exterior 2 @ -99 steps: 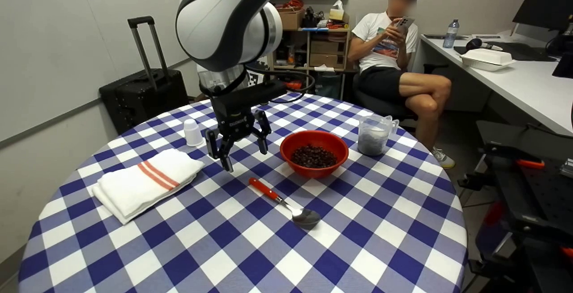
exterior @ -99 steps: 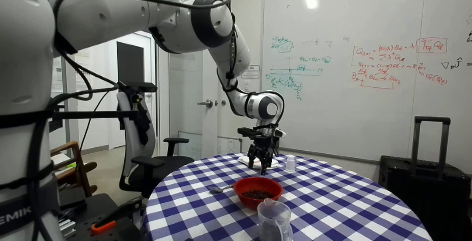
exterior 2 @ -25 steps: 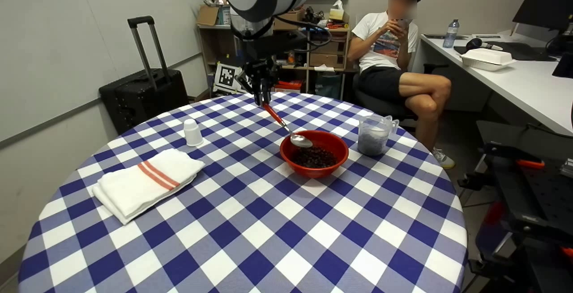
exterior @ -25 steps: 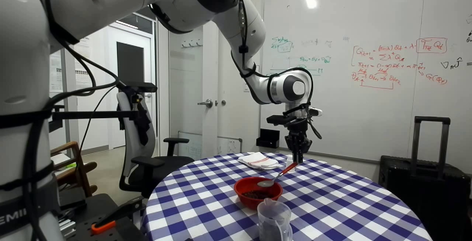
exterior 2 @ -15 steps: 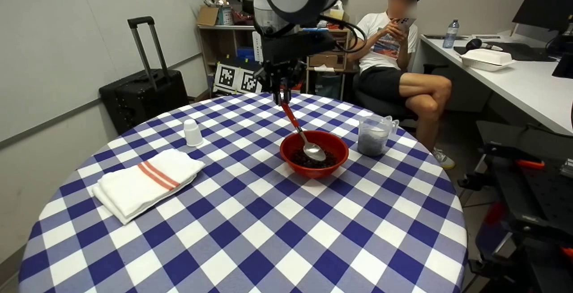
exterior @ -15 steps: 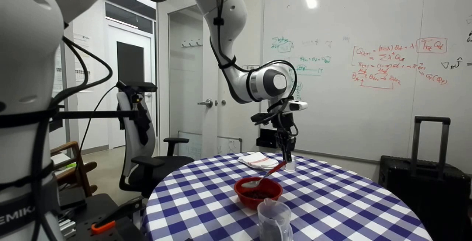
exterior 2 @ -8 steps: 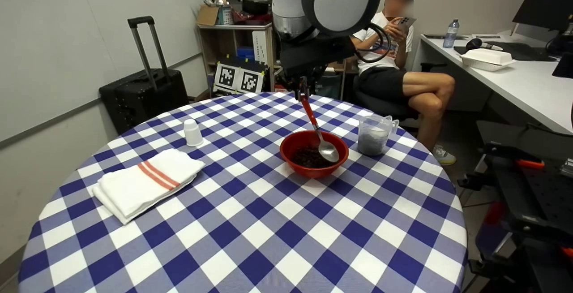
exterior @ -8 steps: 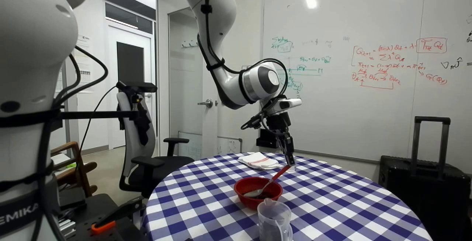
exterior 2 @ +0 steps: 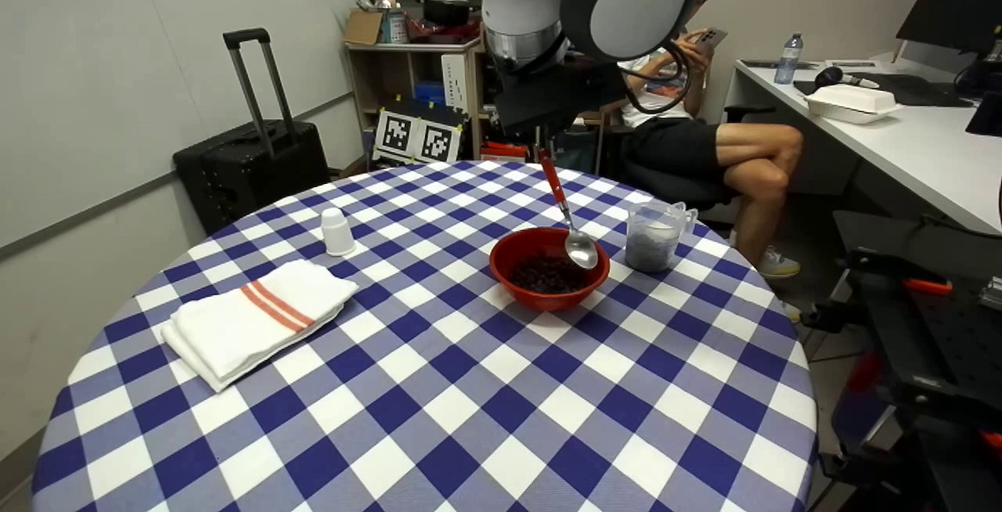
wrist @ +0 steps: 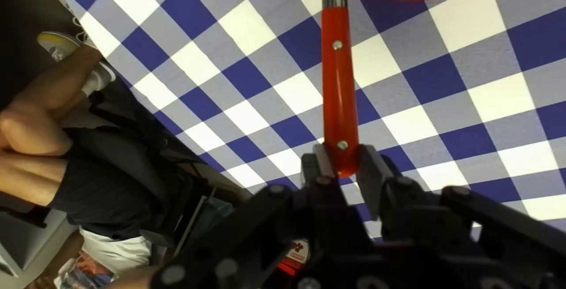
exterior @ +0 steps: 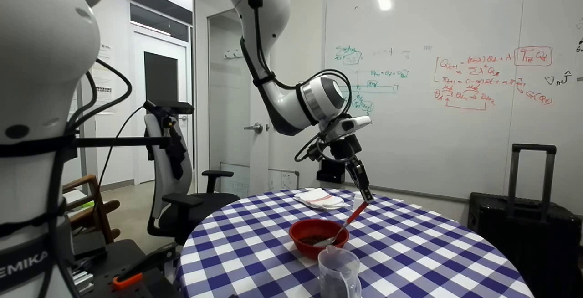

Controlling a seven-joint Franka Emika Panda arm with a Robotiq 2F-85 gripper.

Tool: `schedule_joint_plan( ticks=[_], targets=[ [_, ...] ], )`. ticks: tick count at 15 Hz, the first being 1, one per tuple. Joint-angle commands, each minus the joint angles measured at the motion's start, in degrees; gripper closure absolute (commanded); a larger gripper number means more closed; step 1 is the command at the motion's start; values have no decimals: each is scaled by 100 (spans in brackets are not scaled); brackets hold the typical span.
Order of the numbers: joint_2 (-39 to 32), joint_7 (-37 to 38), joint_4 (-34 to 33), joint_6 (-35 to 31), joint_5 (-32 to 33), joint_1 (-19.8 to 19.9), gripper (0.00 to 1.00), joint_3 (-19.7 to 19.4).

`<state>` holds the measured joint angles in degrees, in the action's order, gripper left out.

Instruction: Use the spoon to scoop up contents from the bowl and put them inside the jug

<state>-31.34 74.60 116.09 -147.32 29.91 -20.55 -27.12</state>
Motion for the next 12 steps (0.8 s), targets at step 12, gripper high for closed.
schedule_joint_plan(
  ticks=[12],
  targets=[
    [-470, 848, -1300, 2004, 1242, 382, 95, 1150]
  ],
)
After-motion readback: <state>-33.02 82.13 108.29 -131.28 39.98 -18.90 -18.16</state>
